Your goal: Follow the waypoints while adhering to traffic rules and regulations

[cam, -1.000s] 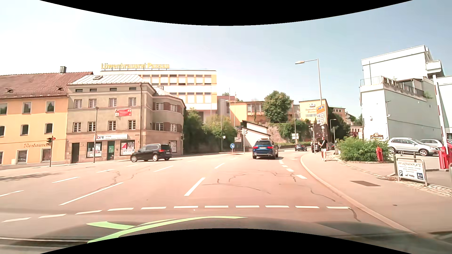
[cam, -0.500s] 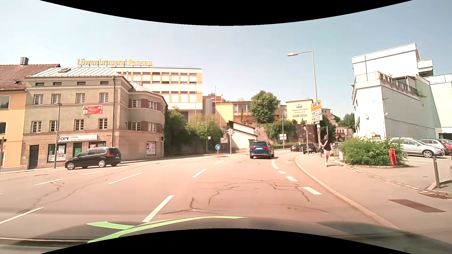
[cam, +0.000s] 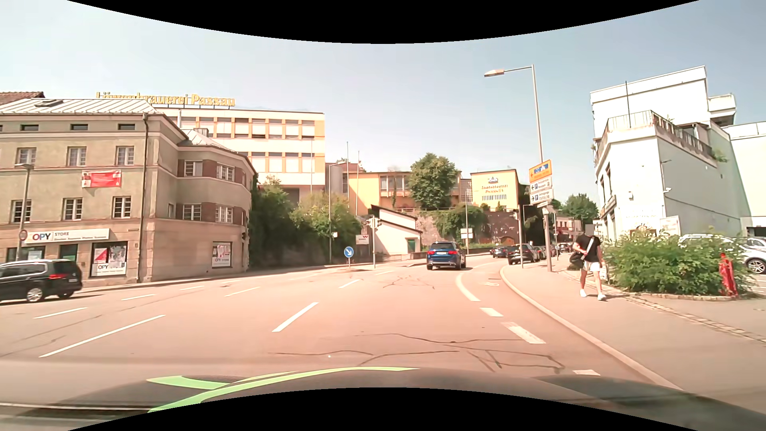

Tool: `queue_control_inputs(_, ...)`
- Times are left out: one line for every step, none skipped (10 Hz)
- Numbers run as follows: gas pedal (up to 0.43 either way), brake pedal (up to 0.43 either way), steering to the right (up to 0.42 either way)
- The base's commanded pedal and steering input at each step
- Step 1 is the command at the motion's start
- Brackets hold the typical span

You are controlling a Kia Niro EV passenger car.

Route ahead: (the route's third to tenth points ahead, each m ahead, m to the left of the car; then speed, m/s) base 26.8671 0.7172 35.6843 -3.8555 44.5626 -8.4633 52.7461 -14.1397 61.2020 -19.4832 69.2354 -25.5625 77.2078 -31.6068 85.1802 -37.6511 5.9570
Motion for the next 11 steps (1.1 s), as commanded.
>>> queue_control_inputs(0.079, 0.0, 0.056)
queue_control_inputs(0.079, 0.0, 0.057)
queue_control_inputs(0.079, 0.0, 0.056)
queue_control_inputs(0.079, 0.0, 0.056)
queue_control_inputs(0.079, 0.0, 0.056)
queue_control_inputs(0.079, 0.0, 0.056)
queue_control_inputs(0.079, 0.0, 0.056)
queue_control_inputs(0.079, 0.0, 0.056)
queue_control_inputs(0.079, 0.0, 0.056)
queue_control_inputs(0.079, 0.0, 0.056)
queue_control_inputs(0.079, 0.0, 0.056)
